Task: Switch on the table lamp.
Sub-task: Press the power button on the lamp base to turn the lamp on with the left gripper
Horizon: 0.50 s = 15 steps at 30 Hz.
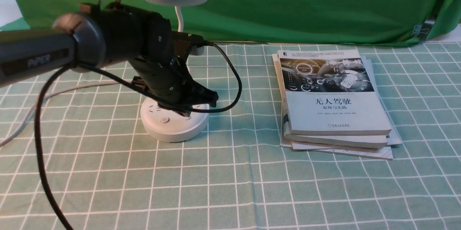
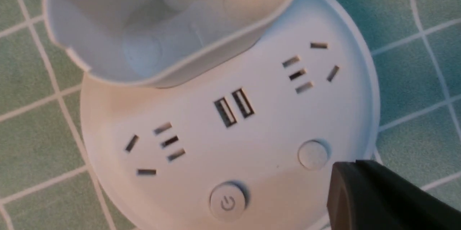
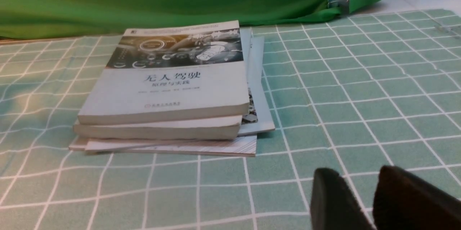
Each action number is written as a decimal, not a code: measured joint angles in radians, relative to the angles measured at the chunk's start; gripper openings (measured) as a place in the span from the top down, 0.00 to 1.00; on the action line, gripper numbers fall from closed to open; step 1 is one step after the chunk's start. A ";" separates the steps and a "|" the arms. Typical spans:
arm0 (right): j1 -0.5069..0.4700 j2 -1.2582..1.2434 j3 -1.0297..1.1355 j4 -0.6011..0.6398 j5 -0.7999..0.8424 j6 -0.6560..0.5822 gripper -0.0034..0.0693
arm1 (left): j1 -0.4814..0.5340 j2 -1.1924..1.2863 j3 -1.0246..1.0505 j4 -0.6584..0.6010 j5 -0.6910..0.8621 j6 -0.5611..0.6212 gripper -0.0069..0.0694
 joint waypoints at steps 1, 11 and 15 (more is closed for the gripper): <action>0.000 0.000 0.000 0.000 0.000 0.000 0.62 | 0.000 0.006 0.000 0.002 -0.011 -0.001 0.88; 0.000 0.000 0.000 0.000 0.000 0.000 0.62 | 0.000 0.016 -0.006 0.015 -0.052 -0.049 0.88; 0.000 0.000 0.000 0.000 0.000 0.000 0.62 | 0.000 0.025 -0.006 0.015 -0.048 -0.052 0.88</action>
